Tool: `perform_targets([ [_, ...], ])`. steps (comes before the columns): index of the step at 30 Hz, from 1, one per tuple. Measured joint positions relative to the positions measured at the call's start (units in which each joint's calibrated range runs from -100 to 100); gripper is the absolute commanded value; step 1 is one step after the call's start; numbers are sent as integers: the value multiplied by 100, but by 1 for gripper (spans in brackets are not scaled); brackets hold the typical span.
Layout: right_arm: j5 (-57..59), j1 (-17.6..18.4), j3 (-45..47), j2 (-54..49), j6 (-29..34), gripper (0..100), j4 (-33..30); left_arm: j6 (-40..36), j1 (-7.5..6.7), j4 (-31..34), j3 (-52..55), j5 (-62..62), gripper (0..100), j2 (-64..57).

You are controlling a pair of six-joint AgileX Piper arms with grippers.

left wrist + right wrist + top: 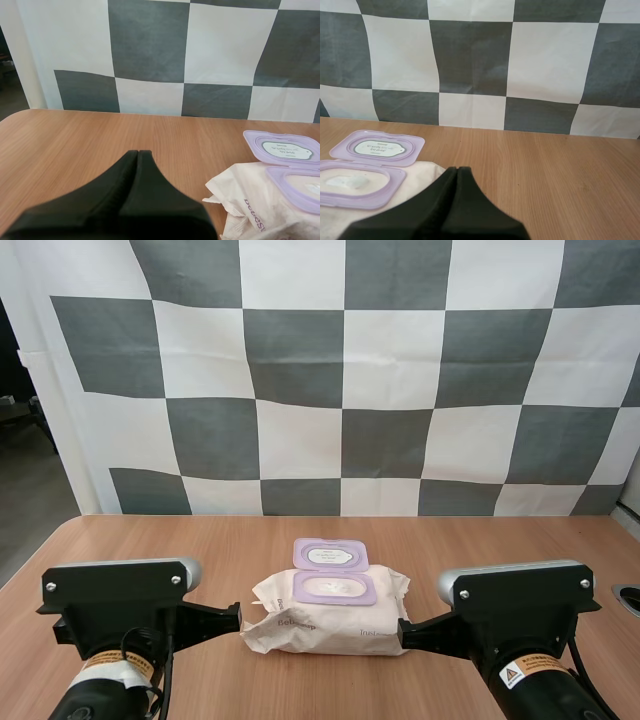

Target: Open the wet wipes lid

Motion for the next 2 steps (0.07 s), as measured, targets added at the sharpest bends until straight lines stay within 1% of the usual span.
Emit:
perform_targets([
  [2, 0, 0, 0, 0, 0, 0, 0, 0, 0, 0, 0, 0, 0, 0],
])
